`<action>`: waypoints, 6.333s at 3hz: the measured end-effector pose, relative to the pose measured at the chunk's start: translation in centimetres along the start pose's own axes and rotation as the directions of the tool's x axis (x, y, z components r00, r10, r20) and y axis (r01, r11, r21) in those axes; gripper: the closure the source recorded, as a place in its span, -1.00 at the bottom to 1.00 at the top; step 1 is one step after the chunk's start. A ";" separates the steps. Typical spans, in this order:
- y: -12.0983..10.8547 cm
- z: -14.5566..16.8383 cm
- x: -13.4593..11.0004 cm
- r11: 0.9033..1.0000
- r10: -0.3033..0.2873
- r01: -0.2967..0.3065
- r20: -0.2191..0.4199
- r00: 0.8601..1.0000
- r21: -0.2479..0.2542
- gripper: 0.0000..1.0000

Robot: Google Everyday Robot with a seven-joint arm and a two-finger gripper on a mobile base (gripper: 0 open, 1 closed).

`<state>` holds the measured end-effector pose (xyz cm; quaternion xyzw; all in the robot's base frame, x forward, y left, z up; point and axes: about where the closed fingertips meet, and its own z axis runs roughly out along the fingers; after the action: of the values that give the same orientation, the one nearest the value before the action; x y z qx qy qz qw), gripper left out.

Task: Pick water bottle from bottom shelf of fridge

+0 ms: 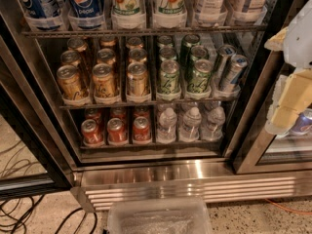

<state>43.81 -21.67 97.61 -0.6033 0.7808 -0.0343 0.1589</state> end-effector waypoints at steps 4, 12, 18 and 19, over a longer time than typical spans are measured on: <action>8.8 4.6 -4.4 0.988 0.125 -0.101 0.214 0.969 -0.119 -1.00; 19.6 22.2 -12.1 0.774 0.608 -0.612 0.461 0.647 -0.161 -1.00; 4.0 19.1 -10.0 0.621 0.337 -0.751 0.788 0.515 0.225 -1.00; 3.6 18.3 -10.9 0.608 0.277 -0.755 0.825 0.493 0.246 -1.00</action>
Offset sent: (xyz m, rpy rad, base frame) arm -0.0167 0.0201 -0.0261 0.0828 0.0483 0.0362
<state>48.23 -7.74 81.64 -0.2027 0.7509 0.0187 0.6283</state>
